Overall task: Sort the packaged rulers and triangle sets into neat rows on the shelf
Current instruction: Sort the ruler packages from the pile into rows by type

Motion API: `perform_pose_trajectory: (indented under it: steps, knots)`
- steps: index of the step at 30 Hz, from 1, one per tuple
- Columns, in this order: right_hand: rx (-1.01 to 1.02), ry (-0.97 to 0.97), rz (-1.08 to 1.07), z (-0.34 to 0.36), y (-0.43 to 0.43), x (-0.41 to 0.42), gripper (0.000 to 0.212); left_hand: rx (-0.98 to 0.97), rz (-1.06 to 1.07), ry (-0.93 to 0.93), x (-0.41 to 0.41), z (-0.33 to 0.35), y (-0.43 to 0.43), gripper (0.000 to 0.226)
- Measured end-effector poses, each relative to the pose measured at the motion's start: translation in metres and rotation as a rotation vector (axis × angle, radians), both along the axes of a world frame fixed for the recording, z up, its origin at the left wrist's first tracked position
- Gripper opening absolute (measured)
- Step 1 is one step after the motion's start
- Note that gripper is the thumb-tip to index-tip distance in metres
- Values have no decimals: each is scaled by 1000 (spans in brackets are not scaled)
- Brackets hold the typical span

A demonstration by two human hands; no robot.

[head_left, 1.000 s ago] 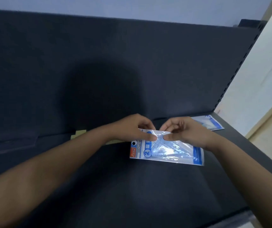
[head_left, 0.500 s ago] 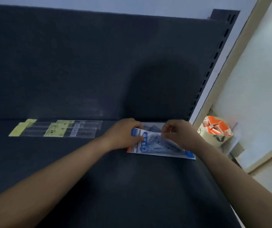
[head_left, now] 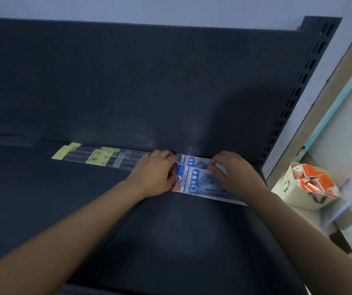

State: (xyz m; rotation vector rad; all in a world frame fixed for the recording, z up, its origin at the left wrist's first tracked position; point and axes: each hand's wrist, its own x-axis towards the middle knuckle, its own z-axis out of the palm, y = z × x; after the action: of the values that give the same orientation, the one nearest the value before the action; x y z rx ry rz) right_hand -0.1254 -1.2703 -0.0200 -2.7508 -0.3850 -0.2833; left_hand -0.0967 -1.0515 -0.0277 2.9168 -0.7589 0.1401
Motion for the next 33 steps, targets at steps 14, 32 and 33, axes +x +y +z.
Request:
perform_pose_trajectory:
  steps: [14, 32, 33]
  knots:
    - [-66, -127, 256, 44, 324, -42, 51, 134, 403, -176, -97, 59, 303, 67]
    - [-125, 104, 568, 52, 733, -11, 67, 236, 794, -82, -143, 60, 699, 72]
    - [-120, 105, 578, 50, 748, 0, 67, 237, 801, -73, -134, 59, 713, 74]
